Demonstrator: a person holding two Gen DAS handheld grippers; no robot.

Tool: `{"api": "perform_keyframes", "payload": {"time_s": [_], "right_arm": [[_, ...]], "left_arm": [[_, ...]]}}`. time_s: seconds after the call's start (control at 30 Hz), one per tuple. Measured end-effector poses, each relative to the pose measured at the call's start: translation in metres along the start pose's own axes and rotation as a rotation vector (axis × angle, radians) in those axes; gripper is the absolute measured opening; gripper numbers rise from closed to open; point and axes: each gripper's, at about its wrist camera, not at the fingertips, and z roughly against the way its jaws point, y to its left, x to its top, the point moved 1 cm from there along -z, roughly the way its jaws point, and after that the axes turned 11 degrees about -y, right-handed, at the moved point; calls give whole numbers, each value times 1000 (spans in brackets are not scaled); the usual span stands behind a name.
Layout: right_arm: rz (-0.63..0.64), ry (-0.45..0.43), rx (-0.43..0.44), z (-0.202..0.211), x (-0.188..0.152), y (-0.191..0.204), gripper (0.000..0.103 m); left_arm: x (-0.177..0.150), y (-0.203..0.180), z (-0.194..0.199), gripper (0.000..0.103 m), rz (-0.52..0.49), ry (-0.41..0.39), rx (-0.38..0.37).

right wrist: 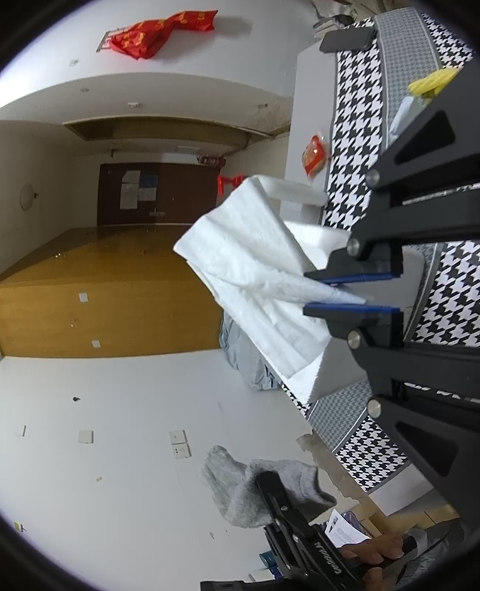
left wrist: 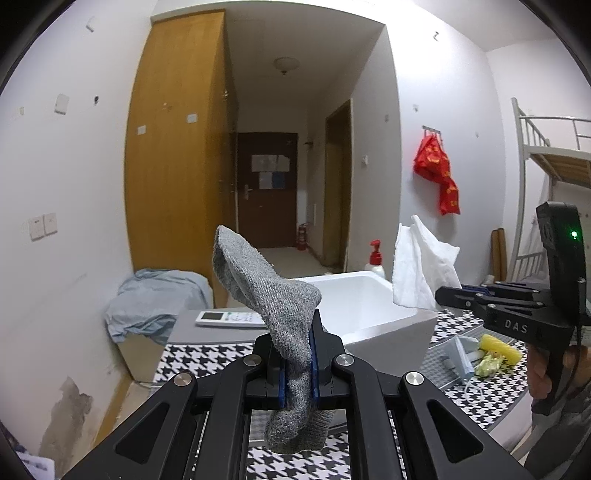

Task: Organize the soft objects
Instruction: 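Carry the white tissue over the foam box and open the right tool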

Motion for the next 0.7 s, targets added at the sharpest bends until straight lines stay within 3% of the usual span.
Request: {"api": "perform_keyframes", "payload": {"time_s": [0.37, 0.7], "right_arm": [[27, 65, 17, -45, 4, 4, 13], [-15, 102, 30, -69, 4, -4, 13]], "left_arm": [[-8, 25, 2, 10, 52, 12, 81], [-9, 28, 0, 10, 54, 28, 103]]}}
